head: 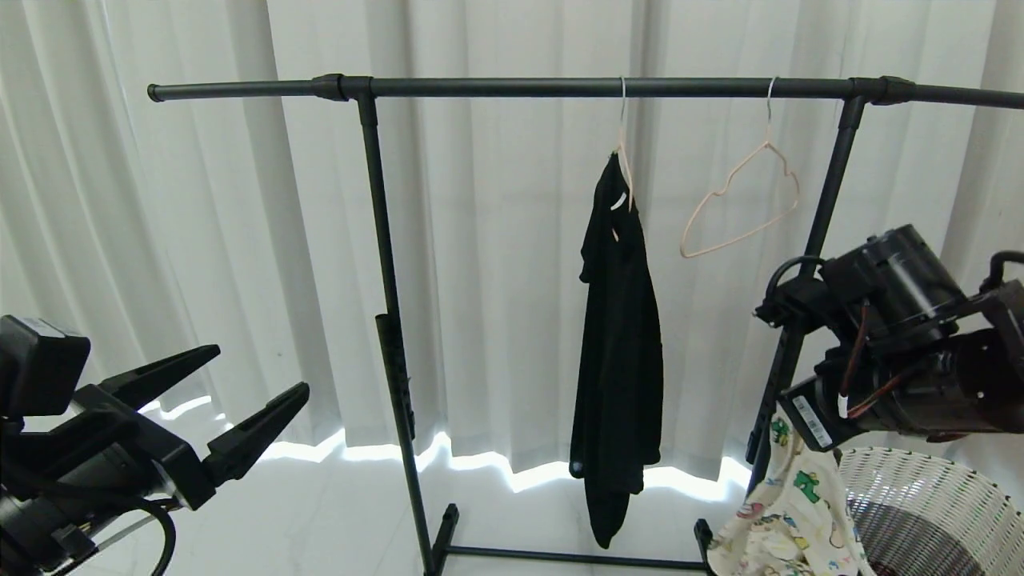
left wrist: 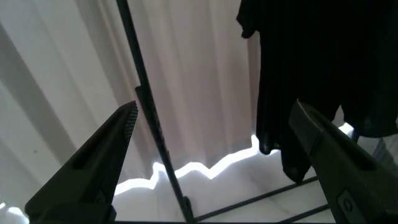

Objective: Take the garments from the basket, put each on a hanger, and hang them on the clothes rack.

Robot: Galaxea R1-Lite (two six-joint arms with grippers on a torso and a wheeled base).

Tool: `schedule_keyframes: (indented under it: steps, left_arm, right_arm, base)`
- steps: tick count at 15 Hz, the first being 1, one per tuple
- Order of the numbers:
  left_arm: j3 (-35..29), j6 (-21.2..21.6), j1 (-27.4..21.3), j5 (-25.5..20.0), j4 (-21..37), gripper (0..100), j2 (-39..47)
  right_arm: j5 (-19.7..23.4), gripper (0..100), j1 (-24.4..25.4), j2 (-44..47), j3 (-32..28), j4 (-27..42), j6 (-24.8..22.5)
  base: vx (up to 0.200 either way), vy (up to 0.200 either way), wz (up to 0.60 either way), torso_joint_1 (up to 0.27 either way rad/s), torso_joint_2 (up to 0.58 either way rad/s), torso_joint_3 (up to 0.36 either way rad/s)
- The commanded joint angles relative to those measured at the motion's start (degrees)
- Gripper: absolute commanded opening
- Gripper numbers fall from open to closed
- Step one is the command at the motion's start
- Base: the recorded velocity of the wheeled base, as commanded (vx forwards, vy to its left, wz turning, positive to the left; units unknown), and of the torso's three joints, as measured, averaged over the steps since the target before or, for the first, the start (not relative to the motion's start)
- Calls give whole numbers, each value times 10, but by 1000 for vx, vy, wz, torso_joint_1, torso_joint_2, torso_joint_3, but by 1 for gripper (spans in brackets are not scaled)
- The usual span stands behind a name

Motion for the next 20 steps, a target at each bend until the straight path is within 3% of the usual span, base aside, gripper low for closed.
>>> schedule_keyframes:
  steps: [1, 4, 7, 12, 15, 18, 20]
  left_arm:
    - [-12, 3, -44, -3, 0, 100, 11]
    - [-17, 16, -137, -2, 0, 100, 12]
    - [-19, 31, -208, -3, 0, 100, 30]
    - [-89, 29, -366, 3, -1, 100, 115]
    - [-110, -28, -372, 14, -2, 100, 158]
    - [-109, -98, -365, 117, -2, 100, 199]
    - [-107, -98, -367, 136, -2, 100, 204]
  right_arm:
    - [0, 0, 95, -6, -115, 72, 46]
    - [0, 0, 152, 4, -174, 84, 55]
    - [0, 0, 177, 28, -228, 84, 55]
    - [1, 0, 211, 99, -332, 83, 56]
    - [1, 0, 235, 142, -394, 83, 58]
    - [0, 0, 265, 182, -458, 84, 58]
    - [0, 0, 277, 198, -478, 84, 58]
  base:
    - [0, 0, 0, 0, 0, 0]
    - [0, 0, 0, 0, 0, 0]
    - [0, 0, 0, 0, 0, 0]
    - [0, 0, 0, 0, 0, 0]
    - [0, 0, 0, 0, 0, 0]
    - [0, 0, 0, 0, 0, 0]
    - [0, 0, 0, 0, 0, 0]
